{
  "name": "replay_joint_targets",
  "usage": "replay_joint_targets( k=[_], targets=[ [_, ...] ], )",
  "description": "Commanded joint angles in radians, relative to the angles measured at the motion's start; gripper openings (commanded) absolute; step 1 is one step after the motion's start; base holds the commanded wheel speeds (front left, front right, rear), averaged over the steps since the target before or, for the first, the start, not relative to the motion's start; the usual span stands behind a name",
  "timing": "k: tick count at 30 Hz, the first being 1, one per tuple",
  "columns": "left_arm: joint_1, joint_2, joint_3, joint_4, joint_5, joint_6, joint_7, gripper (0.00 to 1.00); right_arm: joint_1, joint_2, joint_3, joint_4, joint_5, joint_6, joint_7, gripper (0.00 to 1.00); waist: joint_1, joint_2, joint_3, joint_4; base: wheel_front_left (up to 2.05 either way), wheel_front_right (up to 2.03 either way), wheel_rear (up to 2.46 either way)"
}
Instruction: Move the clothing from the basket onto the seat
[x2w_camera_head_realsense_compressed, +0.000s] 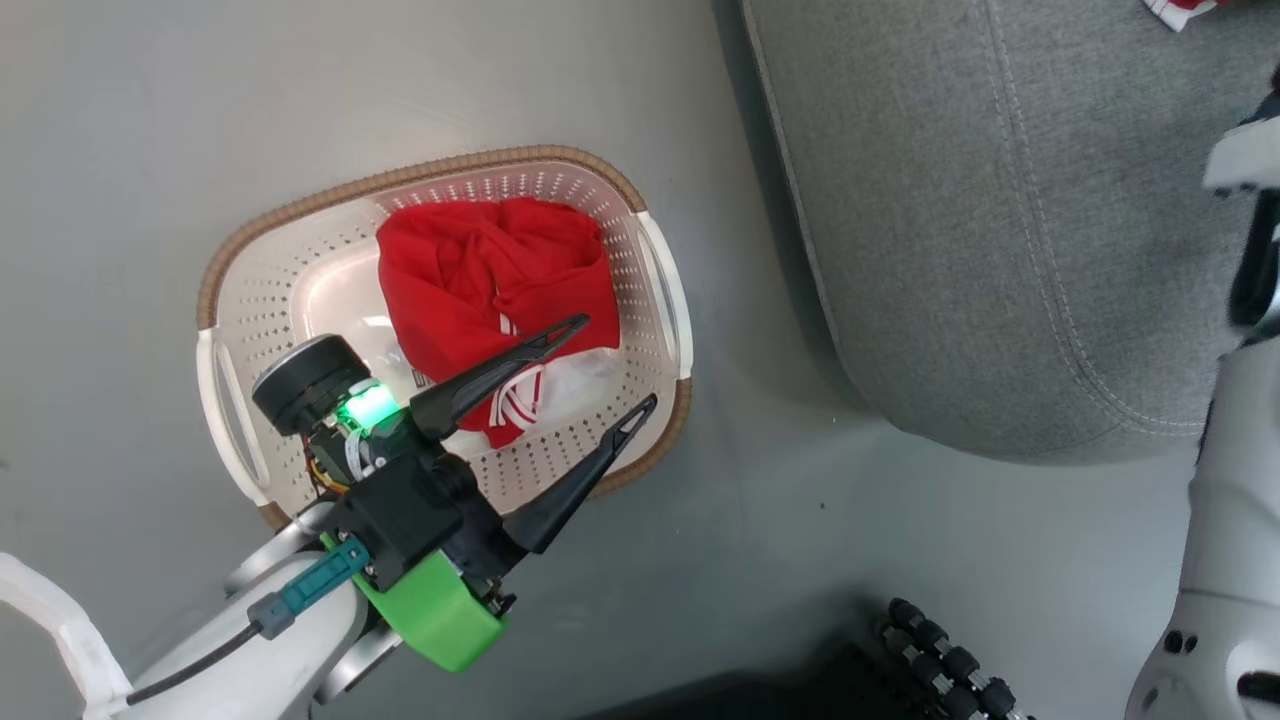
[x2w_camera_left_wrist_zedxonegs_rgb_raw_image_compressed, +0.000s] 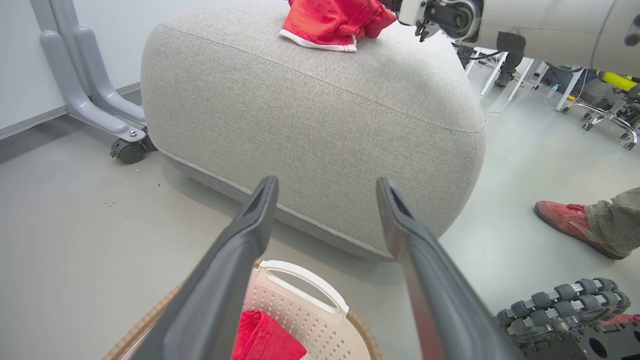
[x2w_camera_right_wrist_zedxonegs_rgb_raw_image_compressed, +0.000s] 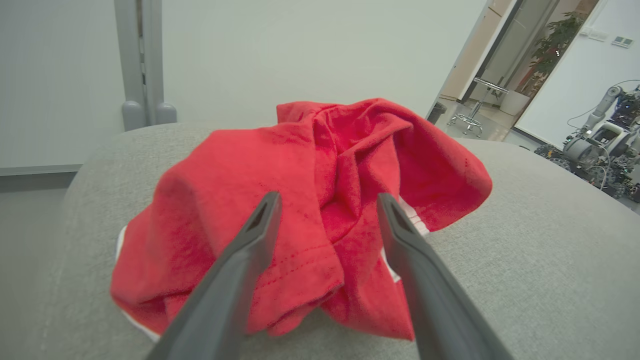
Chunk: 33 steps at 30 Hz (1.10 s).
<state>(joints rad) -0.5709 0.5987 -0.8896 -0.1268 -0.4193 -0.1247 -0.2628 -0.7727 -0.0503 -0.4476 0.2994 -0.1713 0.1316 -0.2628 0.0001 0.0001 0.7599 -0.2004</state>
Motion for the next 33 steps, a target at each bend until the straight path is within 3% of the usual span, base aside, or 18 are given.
replay_joint_targets(
  k=[1,9,15,21,27,33],
  targets=[
    [0.034,-0.024,0.021,0.016,-0.012,0.008,-0.002,1.0,0.057,0.0,0.047,-0.034,0.021,-0.002,-0.003,1.0,-0.0001,-0.0001,-0.108,-0.001,0.0,0.0,0.0],
    [0.188,-0.184,0.228,0.105,-0.05,0.017,-0.001,1.0,0.324,-0.001,0.28,-0.186,0.112,-0.002,-0.003,1.0,-0.0001,-0.0001,-0.315,0.056,0.0,0.0,0.0],
    [0.323,-0.308,0.419,0.182,-0.045,0.003,-0.002,1.0,0.461,-0.002,0.413,-0.205,0.203,-0.002,-0.003,1.0,-0.0001,-0.0001,-0.468,0.116,0.0,0.0,0.0],
    [0.475,-0.428,0.645,0.228,0.041,0.001,-0.002,1.0,0.566,-0.003,0.517,-0.199,0.284,-0.001,-0.003,1.0,-0.0001,-0.0001,-0.608,0.169,0.0,0.0,0.0],
    [0.61,-0.509,0.823,0.201,0.138,-0.004,-0.002,1.0,0.648,-0.002,0.593,-0.206,0.269,-0.001,-0.003,1.0,-0.0001,-0.0001,-0.698,0.195,0.0,0.0,0.0],
    [0.695,-0.538,0.88,0.126,0.152,-0.007,-0.002,1.0,0.74,-0.002,0.592,-0.226,0.248,-0.002,-0.003,1.0,-0.0001,-0.0001,-0.746,0.215,0.0,0.0,0.0]
  ],
)
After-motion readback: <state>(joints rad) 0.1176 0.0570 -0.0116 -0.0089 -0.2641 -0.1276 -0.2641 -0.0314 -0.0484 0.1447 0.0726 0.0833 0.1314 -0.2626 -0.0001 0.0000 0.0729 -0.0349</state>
